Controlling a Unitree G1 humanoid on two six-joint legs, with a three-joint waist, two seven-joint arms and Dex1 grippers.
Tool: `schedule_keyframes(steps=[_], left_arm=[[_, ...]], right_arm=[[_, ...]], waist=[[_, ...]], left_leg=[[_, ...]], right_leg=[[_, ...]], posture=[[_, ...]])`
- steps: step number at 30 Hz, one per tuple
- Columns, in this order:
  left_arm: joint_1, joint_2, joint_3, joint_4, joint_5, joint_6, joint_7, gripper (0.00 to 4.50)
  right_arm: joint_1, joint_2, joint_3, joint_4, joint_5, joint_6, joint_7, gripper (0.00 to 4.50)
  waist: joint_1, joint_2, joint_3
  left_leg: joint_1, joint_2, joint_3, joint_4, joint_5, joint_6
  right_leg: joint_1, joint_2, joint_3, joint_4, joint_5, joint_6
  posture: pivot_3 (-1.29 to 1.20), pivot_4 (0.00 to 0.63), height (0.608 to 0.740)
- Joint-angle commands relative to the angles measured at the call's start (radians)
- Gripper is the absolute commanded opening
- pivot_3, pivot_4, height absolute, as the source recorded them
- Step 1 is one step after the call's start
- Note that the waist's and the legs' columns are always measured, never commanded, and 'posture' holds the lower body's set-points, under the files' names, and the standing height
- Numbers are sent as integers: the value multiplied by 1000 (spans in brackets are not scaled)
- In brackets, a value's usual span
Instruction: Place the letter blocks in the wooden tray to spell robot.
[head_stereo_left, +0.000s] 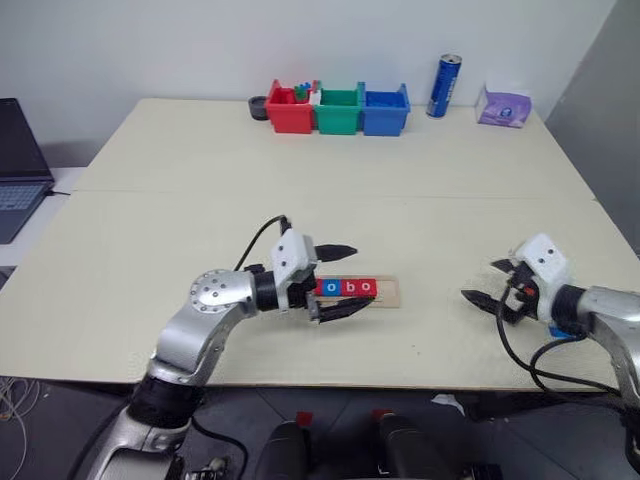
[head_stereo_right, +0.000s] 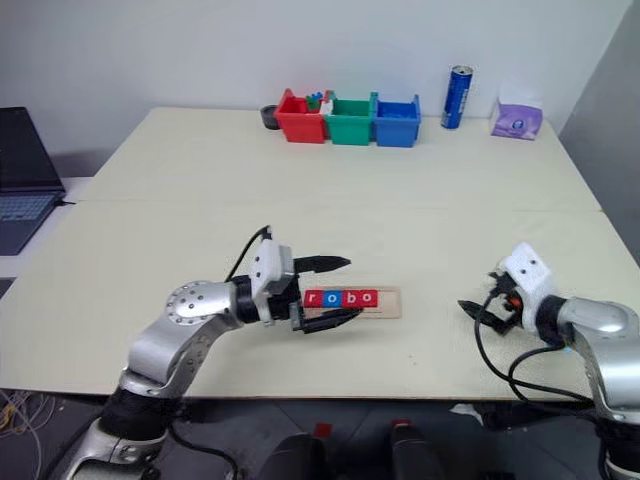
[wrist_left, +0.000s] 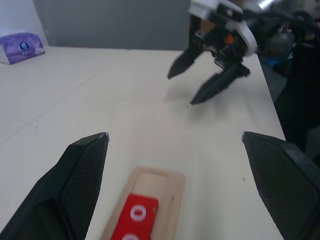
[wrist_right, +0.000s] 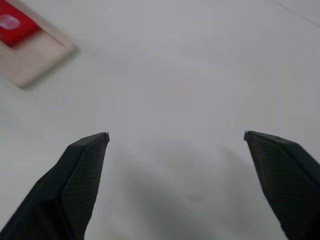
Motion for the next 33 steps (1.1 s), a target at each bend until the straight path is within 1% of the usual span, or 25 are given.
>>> schedule_keyframes(steps=[1, 4, 9, 12, 15, 22, 32, 33], left_arm=[[-32, -49, -53, 34, 35, -53, -2, 4500], [-46, -66, -80, 66, 59, -80, -16, 4500], [-61, -81, -114, 112, 100, -133, -36, 4500], [-71, -90, -125, 129, 111, -148, -46, 4500], [-80, -97, -127, 132, 110, -144, -53, 4500], [-80, -100, -147, 121, 117, -145, -77, 4500], [-80, -98, -142, 113, 115, -136, -84, 4500], [-80, -98, -139, 109, 111, -131, -84, 4500]], right_arm=[[33, 40, -114, -120, -2, 124, -122, 4486], [49, 101, -183, -183, -16, 246, -230, 4486], [46, 224, -224, -304, -29, 428, -372, 4486], [49, 267, -221, -328, -38, 480, -423, 4486], [56, 286, -235, -335, -51, 524, -459, 4486], [36, 348, -286, -319, -49, 568, -510, 4486], [54, 372, -273, -253, -29, 516, -517, 4486], [53, 373, -270, -247, -27, 510, -516, 4319]], waist=[[-6, 0, 0], [-13, 0, 0], [-11, 2, -1], [-10, 2, -1], [-9, 2, -1], [-10, 3, -2], [-10, 3, -2], [-11, 3, -2]], left_leg=[[0, 0, 0, 0, 0, 0], [2, 1, 1, -1, 0, 0], [3, 2, 0, -1, 0, 0], [2, 2, 1, -1, 0, 0], [2, 1, 1, -1, 0, 0], [2, 2, 1, -1, 0, 0], [2, 2, 1, -1, 0, 0], [2, 2, 1, -1, 0, 0]], right_leg=[[0, 1, 0, 0, 0, 0], [0, 3, 2, 0, 0, 0], [0, 4, 2, 1, 0, 0], [0, 4, 2, 1, -1, 1], [0, 3, 2, 0, -1, 1], [0, 4, 2, 0, -1, 1], [0, 4, 2, 0, -1, 1], [0, 4, 2, 0, -1, 1]], posture=[[0, 150, 740], [0, 150, 740], [0, 150, 740], [0, 150, 740], [0, 150, 740], [0, 150, 740], [0, 150, 740], [0, 150, 740]])
